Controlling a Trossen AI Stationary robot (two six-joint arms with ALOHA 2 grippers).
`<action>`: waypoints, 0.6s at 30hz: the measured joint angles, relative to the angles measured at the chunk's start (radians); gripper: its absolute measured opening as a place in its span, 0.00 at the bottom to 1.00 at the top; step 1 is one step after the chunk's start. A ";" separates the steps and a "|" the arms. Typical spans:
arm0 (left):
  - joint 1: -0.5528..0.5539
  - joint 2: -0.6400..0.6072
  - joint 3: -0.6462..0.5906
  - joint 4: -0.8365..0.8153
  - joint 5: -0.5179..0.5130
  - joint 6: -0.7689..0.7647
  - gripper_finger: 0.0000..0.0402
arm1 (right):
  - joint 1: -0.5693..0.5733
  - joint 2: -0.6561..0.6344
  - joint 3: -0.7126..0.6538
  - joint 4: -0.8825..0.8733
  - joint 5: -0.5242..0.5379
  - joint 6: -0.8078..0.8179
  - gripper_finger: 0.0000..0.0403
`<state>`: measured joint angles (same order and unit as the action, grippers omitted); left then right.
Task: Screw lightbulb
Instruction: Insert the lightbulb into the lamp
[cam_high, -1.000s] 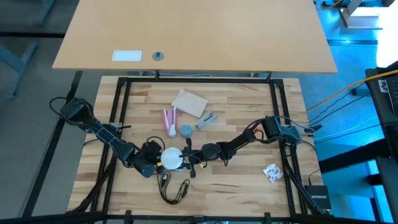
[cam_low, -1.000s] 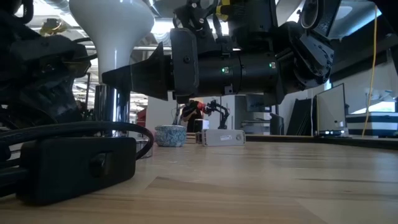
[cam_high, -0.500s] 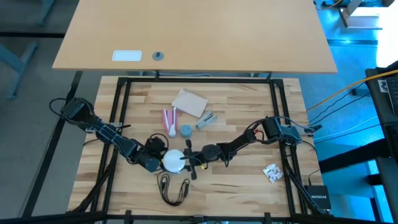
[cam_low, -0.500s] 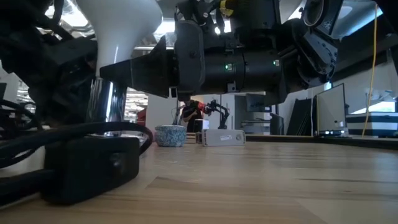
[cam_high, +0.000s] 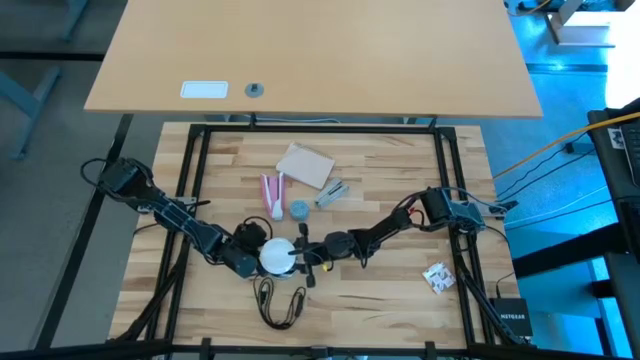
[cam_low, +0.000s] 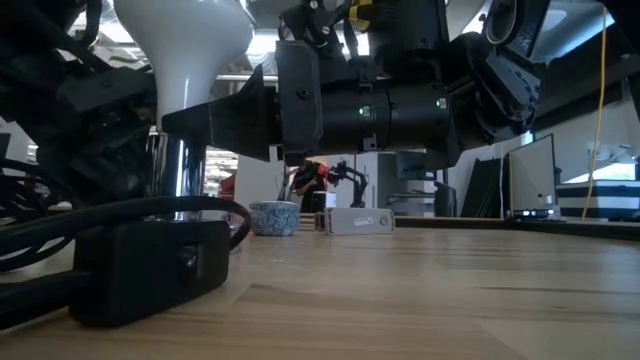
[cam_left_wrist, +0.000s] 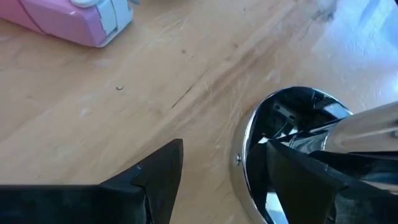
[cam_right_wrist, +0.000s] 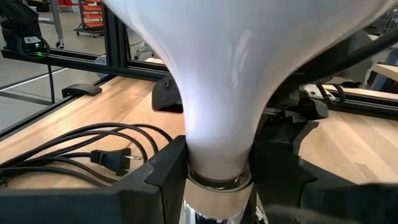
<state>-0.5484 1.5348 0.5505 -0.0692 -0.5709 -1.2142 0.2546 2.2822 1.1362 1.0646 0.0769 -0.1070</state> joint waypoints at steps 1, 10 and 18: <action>0.000 0.009 0.001 0.000 -0.002 -0.008 0.55 | 0.000 0.000 0.000 -0.001 0.000 0.000 0.41; -0.033 0.044 0.001 0.009 -0.008 -0.039 0.55 | 0.000 0.000 0.000 0.000 0.010 -0.001 0.41; -0.078 0.042 0.000 -0.011 -0.007 -0.119 0.55 | 0.001 0.000 0.000 0.000 0.016 -0.001 0.41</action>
<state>-0.6267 1.5768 0.5507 -0.0801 -0.5779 -1.3334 0.2558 2.2822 1.1362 1.0649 0.0933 -0.1081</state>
